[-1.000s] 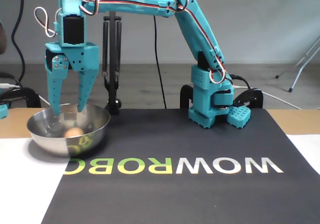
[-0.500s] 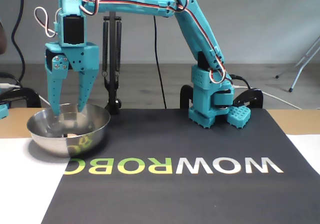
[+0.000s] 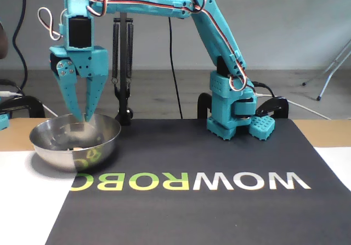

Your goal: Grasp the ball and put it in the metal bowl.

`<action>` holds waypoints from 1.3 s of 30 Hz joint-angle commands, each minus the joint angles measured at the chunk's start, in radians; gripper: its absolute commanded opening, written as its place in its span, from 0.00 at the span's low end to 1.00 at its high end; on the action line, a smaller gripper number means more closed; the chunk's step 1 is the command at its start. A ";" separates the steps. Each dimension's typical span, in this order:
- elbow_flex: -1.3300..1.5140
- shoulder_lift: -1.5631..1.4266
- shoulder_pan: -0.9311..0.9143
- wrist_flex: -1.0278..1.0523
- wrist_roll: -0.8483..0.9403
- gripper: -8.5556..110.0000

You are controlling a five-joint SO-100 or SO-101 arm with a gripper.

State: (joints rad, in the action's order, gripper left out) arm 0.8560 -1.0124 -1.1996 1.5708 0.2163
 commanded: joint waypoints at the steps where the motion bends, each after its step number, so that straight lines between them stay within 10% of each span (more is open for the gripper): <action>1: -0.044 -0.017 0.002 0.002 0.005 0.07; 39: 0.314 -0.426 0.410 0.110 -0.006 0.07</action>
State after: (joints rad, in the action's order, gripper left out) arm 1.1275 -1.3392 -0.8330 1.6766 0.2148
